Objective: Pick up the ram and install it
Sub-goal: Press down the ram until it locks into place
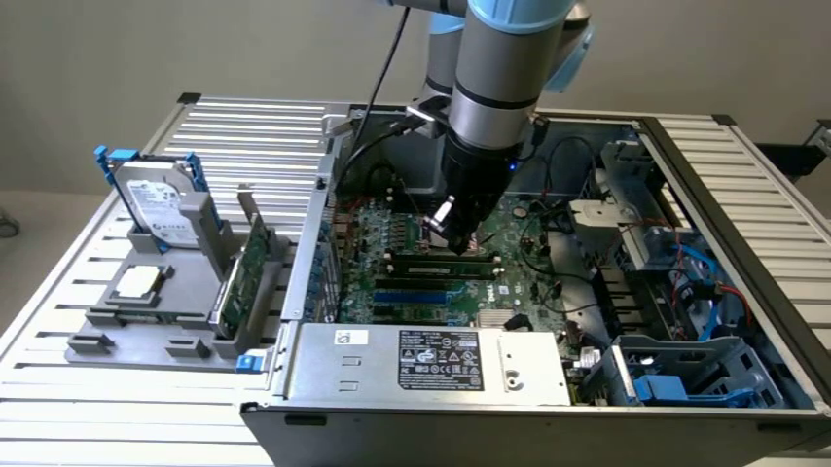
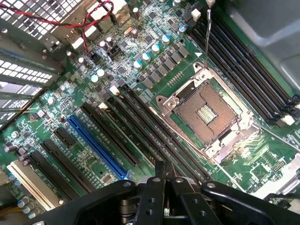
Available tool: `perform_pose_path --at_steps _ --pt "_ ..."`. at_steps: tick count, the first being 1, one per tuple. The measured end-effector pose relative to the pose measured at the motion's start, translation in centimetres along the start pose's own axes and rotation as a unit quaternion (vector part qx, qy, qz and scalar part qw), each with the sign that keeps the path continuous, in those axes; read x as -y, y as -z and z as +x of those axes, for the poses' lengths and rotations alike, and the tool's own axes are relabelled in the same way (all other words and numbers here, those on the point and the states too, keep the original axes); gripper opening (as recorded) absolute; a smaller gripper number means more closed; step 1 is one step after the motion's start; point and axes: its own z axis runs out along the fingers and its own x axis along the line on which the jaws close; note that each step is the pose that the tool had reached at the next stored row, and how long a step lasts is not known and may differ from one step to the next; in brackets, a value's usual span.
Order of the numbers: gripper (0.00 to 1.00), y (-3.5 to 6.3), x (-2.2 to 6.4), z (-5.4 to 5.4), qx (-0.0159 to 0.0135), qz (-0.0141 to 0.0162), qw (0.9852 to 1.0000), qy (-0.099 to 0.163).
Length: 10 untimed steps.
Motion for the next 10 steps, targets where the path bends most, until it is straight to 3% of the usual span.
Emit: perform_pose_path --at_steps 10 --pt "0.11 0.09 -0.01 0.00 -0.0003 0.0018 0.9984 -0.057"
